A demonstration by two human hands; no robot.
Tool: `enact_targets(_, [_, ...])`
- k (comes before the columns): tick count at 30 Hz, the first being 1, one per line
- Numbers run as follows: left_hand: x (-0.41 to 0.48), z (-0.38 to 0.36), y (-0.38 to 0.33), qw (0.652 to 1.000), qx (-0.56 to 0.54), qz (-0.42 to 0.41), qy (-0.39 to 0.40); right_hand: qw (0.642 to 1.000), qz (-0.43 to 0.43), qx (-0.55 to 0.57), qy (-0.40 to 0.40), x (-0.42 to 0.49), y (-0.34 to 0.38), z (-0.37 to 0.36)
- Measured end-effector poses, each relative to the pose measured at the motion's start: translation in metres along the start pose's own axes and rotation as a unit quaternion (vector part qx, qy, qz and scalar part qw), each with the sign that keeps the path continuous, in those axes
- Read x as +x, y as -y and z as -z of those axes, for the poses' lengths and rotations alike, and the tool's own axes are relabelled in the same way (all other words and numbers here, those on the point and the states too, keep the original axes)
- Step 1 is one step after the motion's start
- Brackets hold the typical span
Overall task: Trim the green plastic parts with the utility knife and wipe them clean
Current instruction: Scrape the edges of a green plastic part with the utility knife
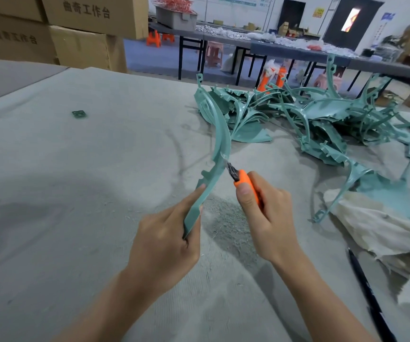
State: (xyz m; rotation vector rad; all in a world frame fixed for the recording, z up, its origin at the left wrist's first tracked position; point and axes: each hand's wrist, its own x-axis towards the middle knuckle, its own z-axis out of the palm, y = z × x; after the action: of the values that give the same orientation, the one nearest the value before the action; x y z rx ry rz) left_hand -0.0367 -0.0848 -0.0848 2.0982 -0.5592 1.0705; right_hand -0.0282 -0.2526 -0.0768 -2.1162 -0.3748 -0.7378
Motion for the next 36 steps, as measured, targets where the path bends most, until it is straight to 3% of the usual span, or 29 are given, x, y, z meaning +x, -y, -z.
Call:
enact_targets(10, [-0.003, -0.001, 0.001, 1.000, 0.000, -0.014, -0.001, 0.998, -0.010, -0.063, -0.009, 0.001, -0.002, 0.000])
enact_targets(18, [-0.011, -0.003, 0.006, 0.996, -0.028, -0.072, 0.034, 0.993, -0.082, -0.067, -0.050, 0.012, -0.019, 0.012])
enact_targets(20, [-0.009, -0.002, 0.007, 0.996, -0.044, -0.066, 0.051, 0.986, -0.139, -0.025, -0.086, 0.014, -0.022, 0.017])
enact_targets(22, [-0.006, 0.002, 0.009, 0.995, -0.046, -0.059, 0.063, 0.966, -0.212, 0.111, -0.100, 0.015, -0.022, 0.024])
enact_targets(25, [-0.002, 0.005, 0.013, 0.992, -0.058, -0.076, 0.085, 0.920, -0.280, 0.273, -0.012, 0.014, -0.014, 0.027])
enact_targets(27, [0.001, 0.008, 0.014, 0.986, -0.045, -0.112, 0.118, 0.907, -0.289, 0.303, 0.037, 0.015, -0.008, 0.024])
enact_targets(29, [0.003, 0.010, 0.013, 0.978, -0.025, -0.147, 0.148, 0.906, -0.289, 0.306, 0.037, 0.015, -0.004, 0.023])
enact_targets(32, [0.006, 0.016, 0.009, 0.951, -0.133, -0.166, 0.223, 0.913, -0.291, 0.288, 0.005, 0.016, -0.001, 0.023])
enact_targets(34, [0.009, 0.019, 0.004, 0.928, -0.271, -0.108, 0.232, 0.906, -0.298, 0.299, -0.003, 0.016, 0.002, 0.022])
enact_targets(36, [0.015, 0.016, 0.002, 0.937, -0.314, 0.009, 0.156, 0.899, -0.297, 0.323, 0.009, 0.015, 0.008, 0.021])
